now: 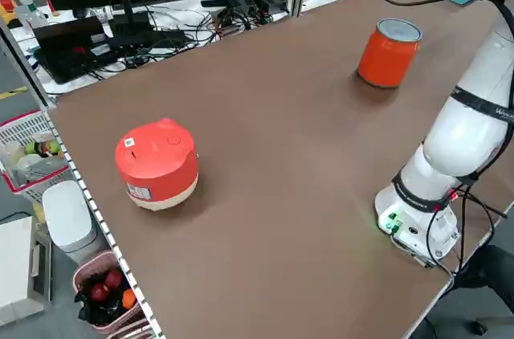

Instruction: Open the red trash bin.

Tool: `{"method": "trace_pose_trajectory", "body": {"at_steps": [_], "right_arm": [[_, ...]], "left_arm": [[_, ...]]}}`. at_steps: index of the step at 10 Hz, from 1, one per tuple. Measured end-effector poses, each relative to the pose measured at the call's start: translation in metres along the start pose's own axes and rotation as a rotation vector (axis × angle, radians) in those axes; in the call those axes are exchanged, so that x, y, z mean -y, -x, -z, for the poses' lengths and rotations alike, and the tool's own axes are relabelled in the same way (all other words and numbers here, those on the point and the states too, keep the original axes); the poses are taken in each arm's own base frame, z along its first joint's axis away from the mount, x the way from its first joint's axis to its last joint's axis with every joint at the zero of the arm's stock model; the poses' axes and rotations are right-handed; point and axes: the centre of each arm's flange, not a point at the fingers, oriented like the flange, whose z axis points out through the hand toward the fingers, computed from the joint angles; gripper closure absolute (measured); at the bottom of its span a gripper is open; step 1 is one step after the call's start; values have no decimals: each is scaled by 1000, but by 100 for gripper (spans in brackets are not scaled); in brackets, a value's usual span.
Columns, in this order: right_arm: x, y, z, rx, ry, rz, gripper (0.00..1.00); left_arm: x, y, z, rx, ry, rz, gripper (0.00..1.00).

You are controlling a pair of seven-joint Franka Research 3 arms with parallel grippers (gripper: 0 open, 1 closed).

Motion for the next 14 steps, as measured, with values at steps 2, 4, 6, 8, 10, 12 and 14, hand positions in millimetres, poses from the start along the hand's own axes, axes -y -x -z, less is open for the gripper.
{"method": "trace_pose_trajectory", "body": {"at_steps": [2, 4, 6, 8, 10, 12, 14], "right_arm": [[2, 0, 0, 0, 0, 3, 3], [5, 0, 0, 0, -1, 2, 12], [20, -1, 0, 0, -2, -10, 19], [33, -2, 0, 5, -5, -31, 23], [73, -1, -1, 11, -12, -98, 44], [159, 9, -3, 22, -25, -158, 69], [226, 27, -5, 53, -81, -177, 84]], "left_arm": [[-37, 4, -1, 5, 4, 116, 0], [-84, 13, -3, 13, 8, 275, 0], [-131, 26, -12, 48, 21, 421, 0], [-164, 36, -34, 117, 17, 667, 2], [-207, 48, -54, 154, -13, 805, 6], [-258, 68, -75, 147, -24, 951, 28], [-306, 97, -122, 157, -67, 1021, 60]]}}
